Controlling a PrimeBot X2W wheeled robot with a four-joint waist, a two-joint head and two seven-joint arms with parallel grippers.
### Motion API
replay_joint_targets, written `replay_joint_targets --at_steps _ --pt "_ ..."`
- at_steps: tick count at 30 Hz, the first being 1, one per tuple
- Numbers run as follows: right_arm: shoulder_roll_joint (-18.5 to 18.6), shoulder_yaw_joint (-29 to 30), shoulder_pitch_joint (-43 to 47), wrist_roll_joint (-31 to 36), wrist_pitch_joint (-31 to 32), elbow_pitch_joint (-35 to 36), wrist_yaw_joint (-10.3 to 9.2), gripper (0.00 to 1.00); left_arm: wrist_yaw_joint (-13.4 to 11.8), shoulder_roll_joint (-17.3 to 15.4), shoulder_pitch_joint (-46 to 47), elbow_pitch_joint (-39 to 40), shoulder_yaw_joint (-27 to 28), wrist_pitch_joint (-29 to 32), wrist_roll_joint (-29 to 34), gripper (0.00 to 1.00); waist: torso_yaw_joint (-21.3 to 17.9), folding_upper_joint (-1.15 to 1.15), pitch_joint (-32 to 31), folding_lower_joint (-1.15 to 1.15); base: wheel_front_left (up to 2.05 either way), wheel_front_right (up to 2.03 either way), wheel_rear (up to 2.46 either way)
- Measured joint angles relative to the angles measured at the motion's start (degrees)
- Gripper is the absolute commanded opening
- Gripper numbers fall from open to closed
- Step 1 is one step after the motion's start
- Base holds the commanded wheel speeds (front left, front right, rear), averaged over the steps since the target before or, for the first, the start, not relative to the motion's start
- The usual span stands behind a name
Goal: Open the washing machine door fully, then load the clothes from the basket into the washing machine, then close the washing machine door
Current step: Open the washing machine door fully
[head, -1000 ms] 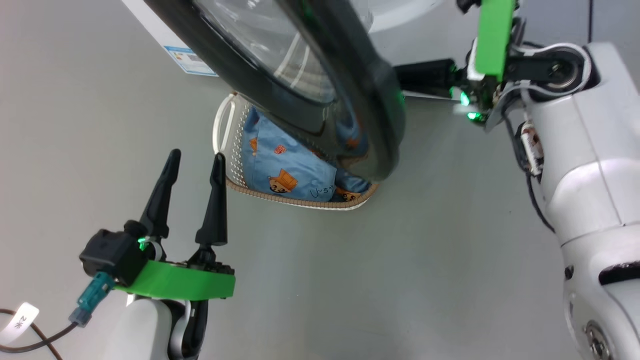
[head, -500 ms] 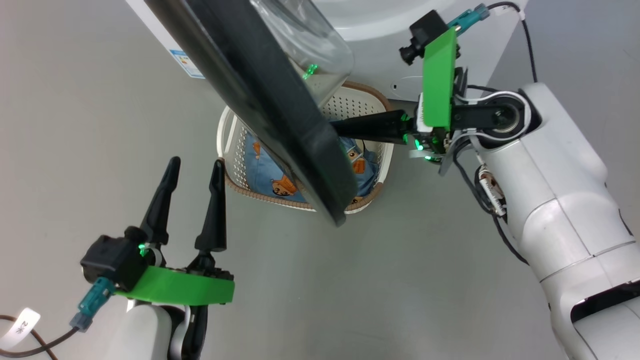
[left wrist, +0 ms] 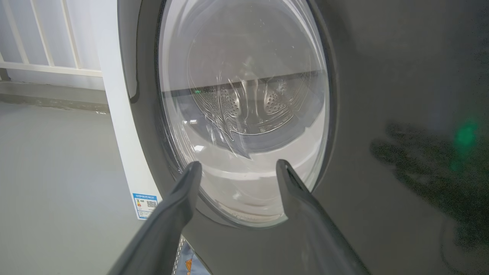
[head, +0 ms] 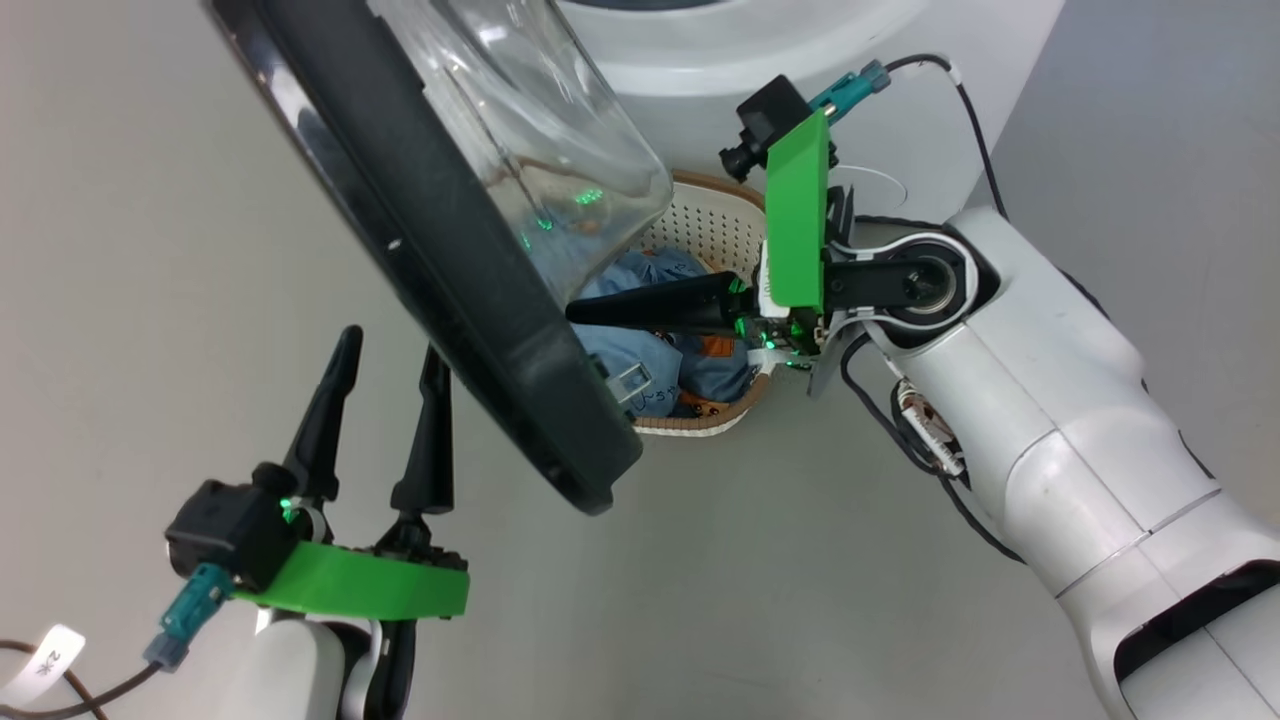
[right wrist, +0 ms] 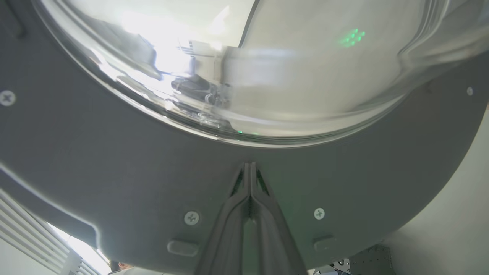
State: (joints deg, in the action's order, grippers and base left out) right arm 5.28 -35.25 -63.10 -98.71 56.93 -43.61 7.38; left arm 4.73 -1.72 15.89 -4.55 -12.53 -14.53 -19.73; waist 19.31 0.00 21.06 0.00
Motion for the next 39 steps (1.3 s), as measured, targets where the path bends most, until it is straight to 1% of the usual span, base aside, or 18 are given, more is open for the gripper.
replay_joint_targets --at_steps 8,16,21,27,33,39 --pt "0.0 -4.9 -0.1 -4.4 -2.6 -0.1 0.00 0.00 0.0 0.0 -0.4 -0.1 0.4 0.0 0.0 1.00 -0.1 0.00 -0.3 0.00 0.00 0.00 0.00" --pt "0.3 -6.0 -0.3 -7.5 -4.8 0.3 0.00 0.00 0.0 0.0 -0.5 -0.3 2.1 0.0 0.0 1.00 -1.2 0.00 -1.0 0.01 0.00 0.00 0.00" --pt "2.4 -5.8 1.0 -9.8 -6.8 2.7 0.00 0.00 0.0 0.0 -2.3 -1.0 3.7 0.0 0.7 1.00 -2.2 0.00 -2.3 0.01 0.00 0.00 0.00" --pt "4.9 -5.4 5.2 -12.8 -9.4 6.1 0.00 0.00 0.2 0.0 -3.8 -1.6 5.4 0.0 2.3 1.00 -3.6 0.00 -4.5 0.01 0.00 0.00 0.00" --pt "6.4 -5.7 9.0 -15.4 -12.6 9.8 0.00 0.00 0.7 0.0 -5.4 -2.3 7.2 0.0 3.8 1.00 -5.5 0.00 -6.6 0.00 0.00 0.00 0.00" --pt "8.7 -6.4 13.0 -17.8 -16.1 13.3 0.00 0.00 1.2 0.0 -7.4 -2.5 8.8 0.0 4.6 1.00 -7.3 0.00 -8.8 0.00 0.00 0.00 0.00"
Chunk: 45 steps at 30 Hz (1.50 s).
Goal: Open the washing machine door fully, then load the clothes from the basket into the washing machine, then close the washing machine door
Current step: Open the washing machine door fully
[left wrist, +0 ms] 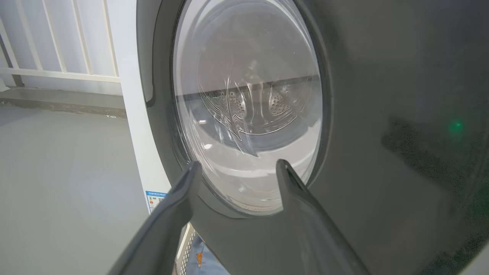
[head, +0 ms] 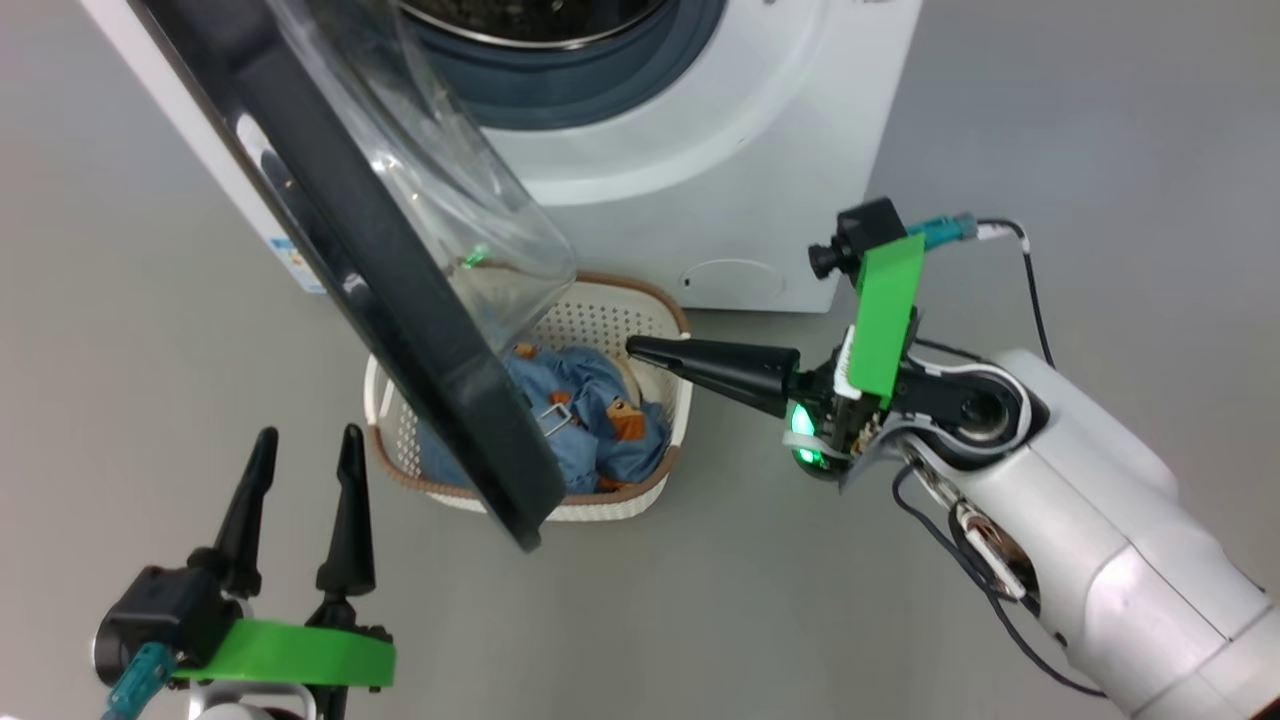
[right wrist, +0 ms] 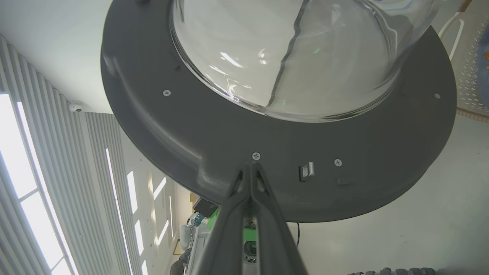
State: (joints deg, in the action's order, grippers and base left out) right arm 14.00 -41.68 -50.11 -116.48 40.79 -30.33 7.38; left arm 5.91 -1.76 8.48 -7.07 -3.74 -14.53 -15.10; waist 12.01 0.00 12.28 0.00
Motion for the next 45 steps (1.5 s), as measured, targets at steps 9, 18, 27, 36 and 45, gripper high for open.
replay_joint_targets --at_steps 9,18,27,36,45 --pt "1.7 -0.2 4.9 -3.1 -5.0 5.3 0.00 0.00 0.5 0.0 -2.6 -0.1 1.5 0.0 1.5 1.00 -2.9 0.00 -2.9 0.00 0.00 0.00 0.00" --pt "3.6 1.4 11.3 -4.7 -9.8 11.1 0.00 0.00 0.9 -0.1 -5.4 -0.1 2.3 0.0 2.0 1.00 -5.1 0.00 -6.7 0.00 0.00 0.00 0.00" --pt "5.2 3.3 16.4 -5.7 -12.9 15.0 0.00 0.00 0.9 -0.1 -7.4 0.0 3.4 0.0 2.4 1.00 -6.4 0.00 -9.1 0.00 0.00 0.00 0.00" --pt "5.8 6.0 21.5 -6.3 -15.7 18.7 0.00 0.00 0.9 -0.1 -9.4 0.6 3.9 0.0 2.4 1.00 -7.6 0.00 -10.1 0.00 0.00 0.00 0.00" --pt "5.2 10.6 26.5 -4.4 -20.3 20.5 0.00 1.00 0.9 -0.1 -10.0 1.1 4.2 0.0 2.4 1.00 -8.6 0.00 -10.6 0.00 0.00 0.00 0.00"
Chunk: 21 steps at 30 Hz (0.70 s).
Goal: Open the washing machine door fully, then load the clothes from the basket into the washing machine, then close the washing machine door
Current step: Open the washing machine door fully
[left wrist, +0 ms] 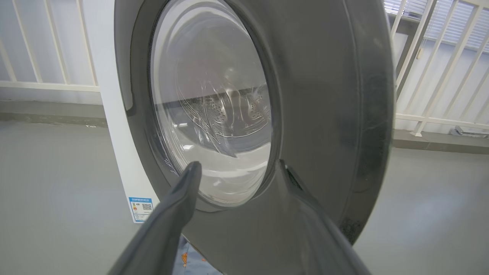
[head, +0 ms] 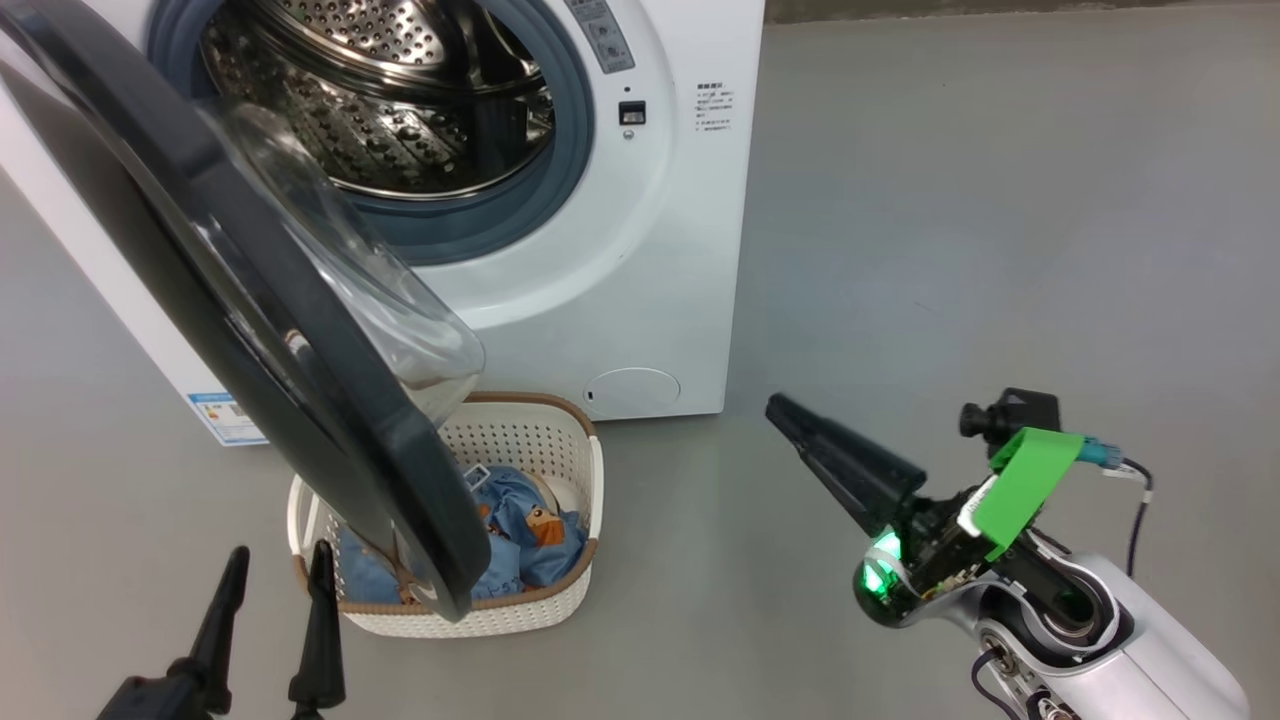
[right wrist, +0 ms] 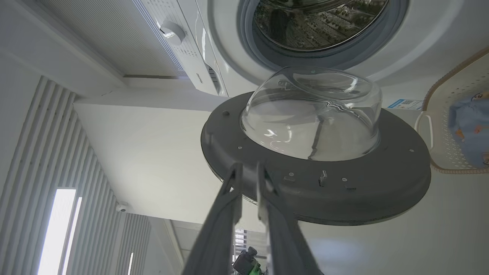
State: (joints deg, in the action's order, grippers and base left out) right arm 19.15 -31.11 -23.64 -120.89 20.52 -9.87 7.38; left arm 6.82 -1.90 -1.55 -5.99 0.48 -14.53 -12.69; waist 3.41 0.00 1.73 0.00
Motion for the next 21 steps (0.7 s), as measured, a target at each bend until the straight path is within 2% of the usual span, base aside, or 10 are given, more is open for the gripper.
replay_joint_targets --at_steps 11,16,21 --pt "-3.1 7.9 2.6 12.2 -11.0 0.8 0.00 1.00 0.0 0.0 -0.6 0.0 -0.4 0.0 -0.6 1.00 -0.1 0.00 -0.4 0.00 0.00 0.00 0.00" --pt "-3.3 9.7 2.7 20.0 -16.4 1.6 0.00 1.00 0.0 0.0 -0.6 -0.3 -0.5 0.0 -1.1 1.00 0.0 0.00 -0.7 0.00 0.00 0.00 0.00" --pt "-2.1 9.0 2.7 32.5 -23.8 0.6 0.00 1.00 0.0 -0.1 -0.6 -0.3 -0.5 0.0 -1.1 1.00 -0.1 0.00 -0.7 0.00 0.00 0.00 0.00"
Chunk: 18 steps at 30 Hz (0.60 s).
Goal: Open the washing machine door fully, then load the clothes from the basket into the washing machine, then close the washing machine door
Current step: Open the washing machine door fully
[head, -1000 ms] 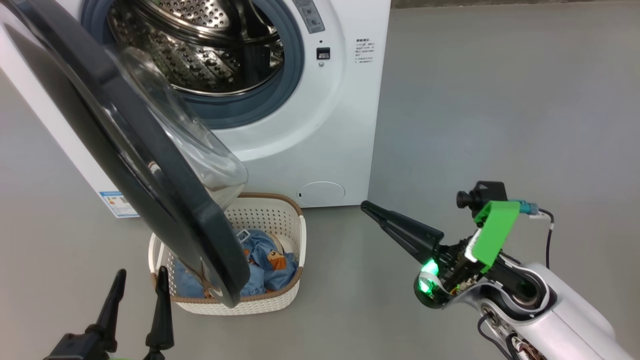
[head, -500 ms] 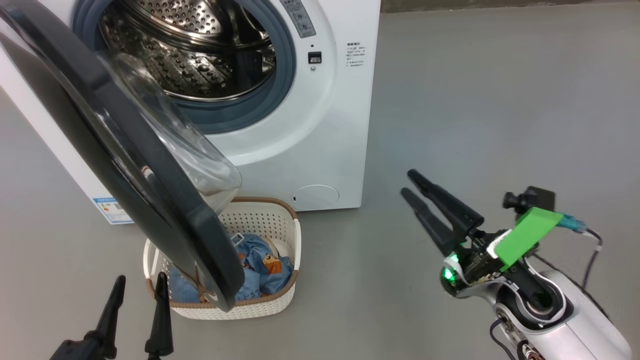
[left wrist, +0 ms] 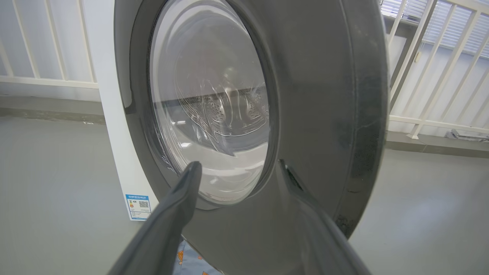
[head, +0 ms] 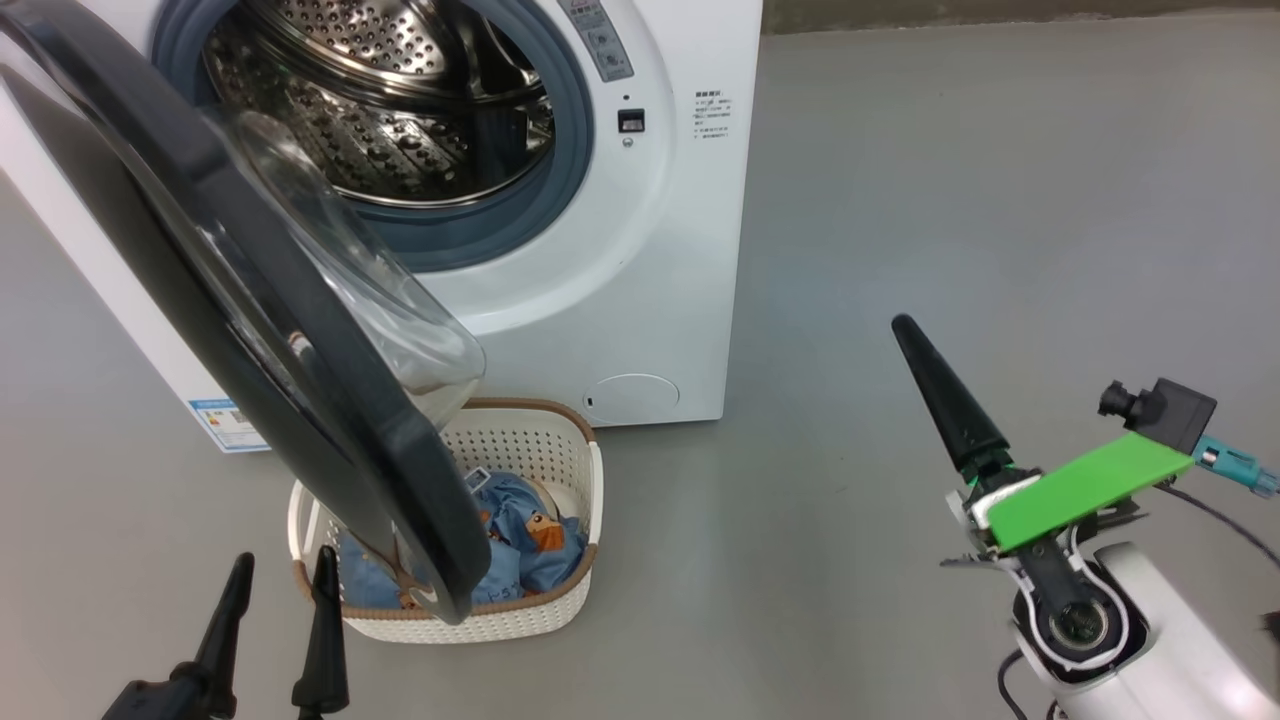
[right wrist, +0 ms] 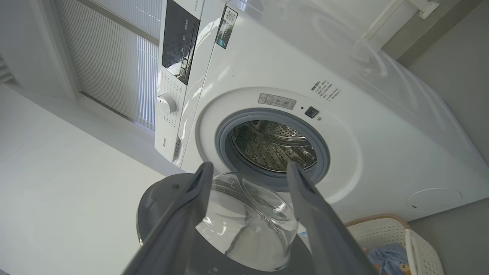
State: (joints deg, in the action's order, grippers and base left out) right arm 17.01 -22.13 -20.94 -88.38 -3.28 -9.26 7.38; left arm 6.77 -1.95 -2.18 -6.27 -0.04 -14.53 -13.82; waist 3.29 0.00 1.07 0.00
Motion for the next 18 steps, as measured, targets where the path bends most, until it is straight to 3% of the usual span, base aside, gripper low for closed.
replay_joint_targets --at_steps 5,10,18 --pt "1.5 -1.8 0.0 13.7 -8.4 -4.0 0.00 1.00 0.0 0.0 0.0 0.0 0.0 0.0 0.0 1.00 -0.2 0.00 0.1 0.00 0.00 0.00 0.00" --pt "0.8 -0.6 0.0 26.9 -11.0 -8.1 0.00 1.00 -0.1 0.0 0.0 0.0 0.0 0.0 -0.1 1.00 -0.5 0.00 -0.1 0.00 0.00 0.00 0.00" --pt "-6.4 10.2 5.2 45.9 -11.0 -7.3 0.01 1.00 -0.5 0.0 -0.1 0.2 -0.1 0.0 -0.1 1.00 -0.4 0.00 -0.6 0.00 0.00 0.00 0.00"
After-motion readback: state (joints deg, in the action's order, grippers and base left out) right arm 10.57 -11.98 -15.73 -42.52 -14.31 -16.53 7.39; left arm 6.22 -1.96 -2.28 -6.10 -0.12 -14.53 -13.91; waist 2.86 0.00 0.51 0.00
